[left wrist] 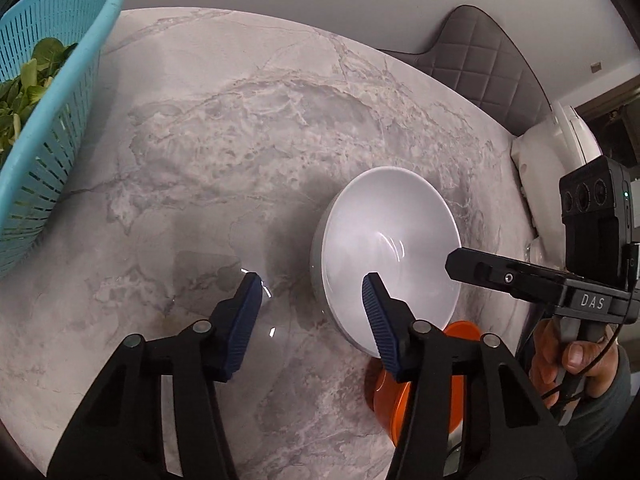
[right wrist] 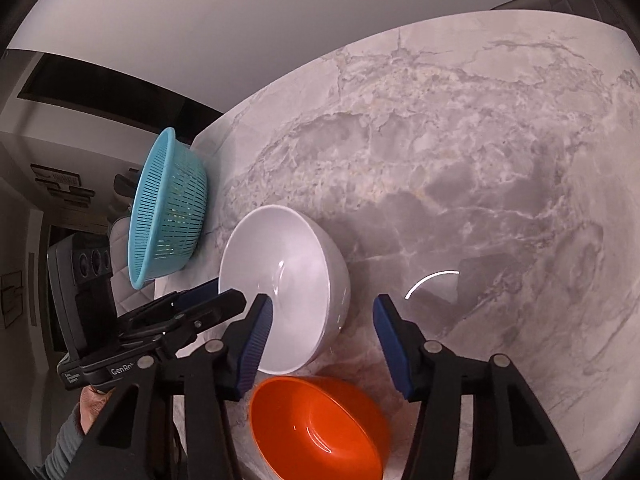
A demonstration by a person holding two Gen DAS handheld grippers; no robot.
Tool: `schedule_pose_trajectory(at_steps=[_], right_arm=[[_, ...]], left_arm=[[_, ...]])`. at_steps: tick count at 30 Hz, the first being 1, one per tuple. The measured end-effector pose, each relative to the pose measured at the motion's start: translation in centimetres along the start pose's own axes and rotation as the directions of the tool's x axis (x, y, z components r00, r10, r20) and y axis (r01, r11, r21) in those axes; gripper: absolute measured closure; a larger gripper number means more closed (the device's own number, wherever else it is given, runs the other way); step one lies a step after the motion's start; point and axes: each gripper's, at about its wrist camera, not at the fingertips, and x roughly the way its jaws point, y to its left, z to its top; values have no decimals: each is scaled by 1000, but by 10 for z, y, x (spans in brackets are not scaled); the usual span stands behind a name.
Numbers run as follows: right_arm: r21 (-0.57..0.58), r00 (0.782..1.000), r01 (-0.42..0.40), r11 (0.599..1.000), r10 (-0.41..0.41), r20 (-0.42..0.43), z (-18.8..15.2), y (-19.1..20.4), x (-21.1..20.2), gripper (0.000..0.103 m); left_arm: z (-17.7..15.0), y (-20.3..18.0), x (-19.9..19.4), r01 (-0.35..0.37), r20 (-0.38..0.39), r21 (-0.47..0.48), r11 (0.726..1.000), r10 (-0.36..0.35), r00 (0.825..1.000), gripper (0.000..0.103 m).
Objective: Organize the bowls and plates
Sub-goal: 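Grip the white bowl rim with both tools and lift it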
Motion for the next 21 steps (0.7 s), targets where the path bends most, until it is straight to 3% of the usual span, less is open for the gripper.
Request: schedule_pose_trajectory(at_steps=[6, 13, 21], right_arm=[[37, 999, -22, 999, 23, -30, 10, -10, 13, 57], [36, 997, -20, 999, 22, -76, 12, -12, 27, 81], [27, 998, -16, 1000, 17, -54, 13, -8, 28, 83]], left_arm=[[8, 4, 14, 35, -20, -3, 999, -35, 999, 67], [14, 0, 24, 63, -34, 7, 998, -63, 997, 86], [17, -4, 27, 53, -43, 4, 999, -52, 998, 89]])
